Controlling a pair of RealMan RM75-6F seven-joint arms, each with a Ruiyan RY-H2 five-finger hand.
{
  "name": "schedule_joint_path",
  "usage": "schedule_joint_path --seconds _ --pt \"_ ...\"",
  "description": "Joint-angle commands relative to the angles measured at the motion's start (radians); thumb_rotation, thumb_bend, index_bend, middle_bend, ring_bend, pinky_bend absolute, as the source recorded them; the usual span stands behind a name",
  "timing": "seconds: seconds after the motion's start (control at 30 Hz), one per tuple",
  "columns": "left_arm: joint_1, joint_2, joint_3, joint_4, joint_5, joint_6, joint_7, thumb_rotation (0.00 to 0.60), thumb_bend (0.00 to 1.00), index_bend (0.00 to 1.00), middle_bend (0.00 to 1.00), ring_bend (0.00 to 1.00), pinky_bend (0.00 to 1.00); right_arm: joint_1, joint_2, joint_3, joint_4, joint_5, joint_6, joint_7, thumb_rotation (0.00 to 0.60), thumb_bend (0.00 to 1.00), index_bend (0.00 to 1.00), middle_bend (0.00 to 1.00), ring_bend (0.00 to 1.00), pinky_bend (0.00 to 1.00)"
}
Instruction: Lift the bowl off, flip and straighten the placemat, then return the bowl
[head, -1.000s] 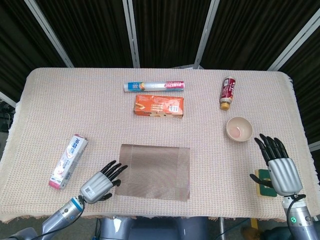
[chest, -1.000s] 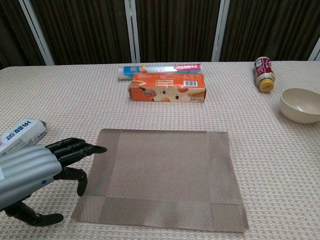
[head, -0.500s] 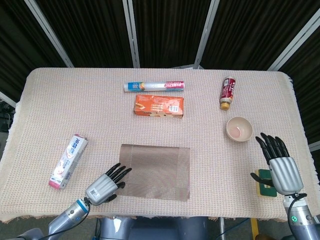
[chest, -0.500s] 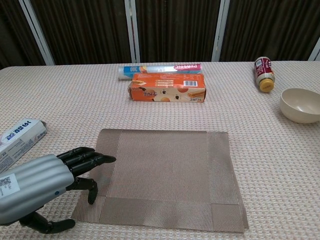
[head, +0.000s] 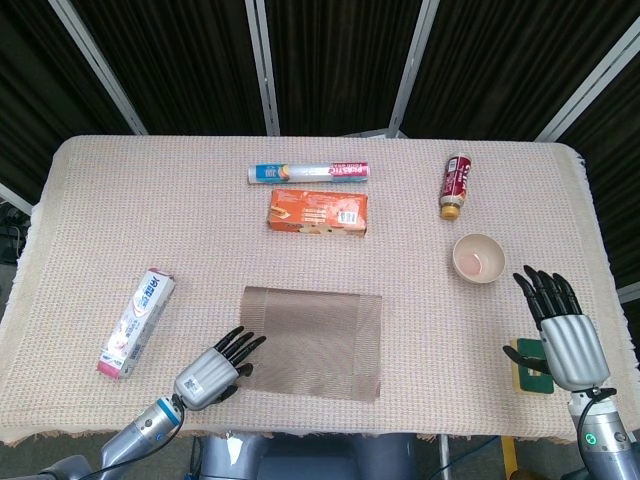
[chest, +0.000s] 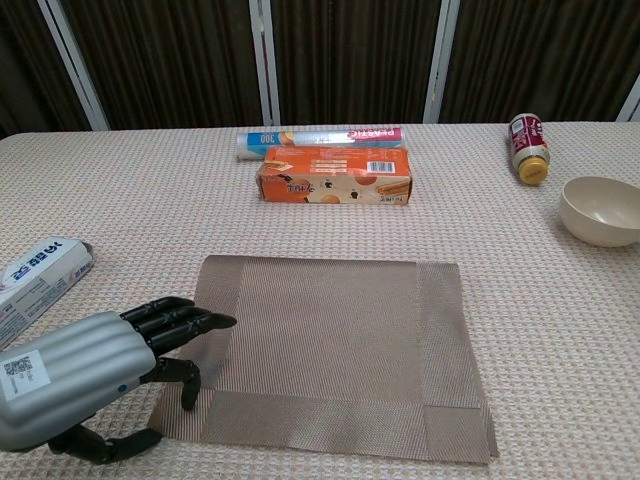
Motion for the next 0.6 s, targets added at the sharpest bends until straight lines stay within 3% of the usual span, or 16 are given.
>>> schedule_joint_path --seconds 0.03,0.6 --pt "-0.002 0.002 0.002 -0.003 -0.004 0.001 -0.001 0.6 0.4 0.45 0.0 0.0 0.0 0.0 0.0 0.0 0.0 -0.001 -0.001 -0.001 0.6 0.0 0.0 0.0 0.0 0.0" --pt "-0.018 0.014 -0.014 -0.046 -0.031 0.002 0.009 0.6 0.41 0.47 0.0 0.0 0.0 -0.002 0.004 0.005 -0.003 0.002 -0.003 0.001 0.6 0.0 0.0 0.0 0.0 0.0"
